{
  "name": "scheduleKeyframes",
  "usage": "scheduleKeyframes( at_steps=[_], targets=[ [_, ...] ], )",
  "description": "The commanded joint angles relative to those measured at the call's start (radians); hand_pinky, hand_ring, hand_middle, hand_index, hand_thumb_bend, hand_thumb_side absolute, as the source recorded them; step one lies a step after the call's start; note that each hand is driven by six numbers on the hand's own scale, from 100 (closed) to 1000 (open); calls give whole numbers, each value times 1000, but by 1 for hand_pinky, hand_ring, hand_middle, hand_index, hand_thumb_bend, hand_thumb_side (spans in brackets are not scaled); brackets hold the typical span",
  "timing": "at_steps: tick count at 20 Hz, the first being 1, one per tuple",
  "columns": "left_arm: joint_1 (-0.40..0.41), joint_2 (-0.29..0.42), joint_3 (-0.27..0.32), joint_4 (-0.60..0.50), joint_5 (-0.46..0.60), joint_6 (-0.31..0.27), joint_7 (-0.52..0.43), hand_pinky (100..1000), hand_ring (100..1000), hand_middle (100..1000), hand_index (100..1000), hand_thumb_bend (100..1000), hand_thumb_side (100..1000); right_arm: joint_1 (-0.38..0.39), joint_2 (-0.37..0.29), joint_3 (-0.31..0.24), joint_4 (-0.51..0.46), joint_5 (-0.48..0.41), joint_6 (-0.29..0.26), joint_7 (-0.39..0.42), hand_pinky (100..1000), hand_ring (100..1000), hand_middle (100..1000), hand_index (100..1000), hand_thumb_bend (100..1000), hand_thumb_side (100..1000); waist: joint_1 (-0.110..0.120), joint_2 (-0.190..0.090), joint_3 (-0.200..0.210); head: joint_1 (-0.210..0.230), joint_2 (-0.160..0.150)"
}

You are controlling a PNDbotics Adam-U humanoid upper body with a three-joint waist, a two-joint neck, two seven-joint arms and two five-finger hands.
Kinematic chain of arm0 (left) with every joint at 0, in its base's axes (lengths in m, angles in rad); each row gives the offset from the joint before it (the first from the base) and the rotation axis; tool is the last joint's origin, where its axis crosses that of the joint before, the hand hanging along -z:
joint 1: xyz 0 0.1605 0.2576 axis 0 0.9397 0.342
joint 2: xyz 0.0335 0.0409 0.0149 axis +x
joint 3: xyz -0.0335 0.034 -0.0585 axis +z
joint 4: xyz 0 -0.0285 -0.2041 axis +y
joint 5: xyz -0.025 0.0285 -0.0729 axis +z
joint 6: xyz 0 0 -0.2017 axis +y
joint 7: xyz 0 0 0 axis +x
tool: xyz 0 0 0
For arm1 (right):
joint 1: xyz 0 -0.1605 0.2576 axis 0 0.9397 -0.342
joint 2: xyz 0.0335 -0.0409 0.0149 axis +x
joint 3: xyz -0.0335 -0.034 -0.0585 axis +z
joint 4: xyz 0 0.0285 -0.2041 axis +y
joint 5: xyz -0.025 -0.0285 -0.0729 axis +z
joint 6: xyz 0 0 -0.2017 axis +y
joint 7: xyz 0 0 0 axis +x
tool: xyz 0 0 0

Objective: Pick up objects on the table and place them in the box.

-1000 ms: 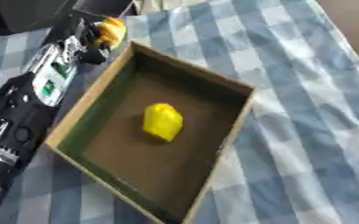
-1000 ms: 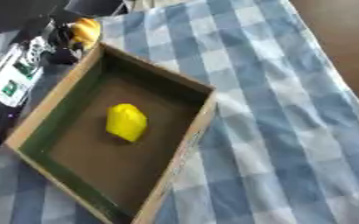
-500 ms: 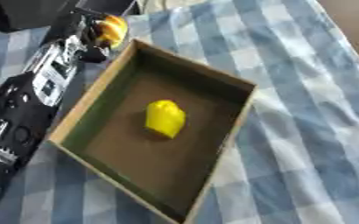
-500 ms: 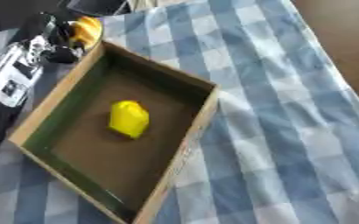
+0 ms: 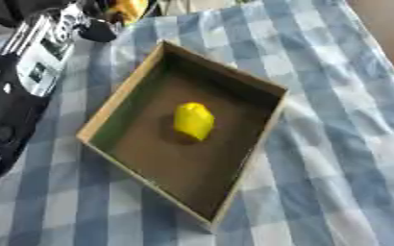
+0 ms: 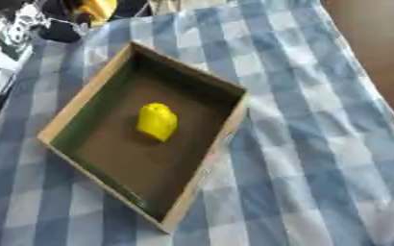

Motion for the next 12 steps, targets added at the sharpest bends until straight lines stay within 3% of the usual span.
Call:
scheduleKeyframes(
  at_steps=[1,12],
  targets=[
    [0,45,-19,-150,21,-8,-34,618,515,493,544,145,100,-1,-27,-12,-16,0,-2,-6,803,857,641,807,240,433,-15,-38,10,-15,18],
    [164,51,-151,-692,161,-29,-197,626,516,495,547,100,100,24,-32,-18,-16,5,-6,-19,804,855,643,808,243,428,-52,-81,73,-60,56]
  ],
)
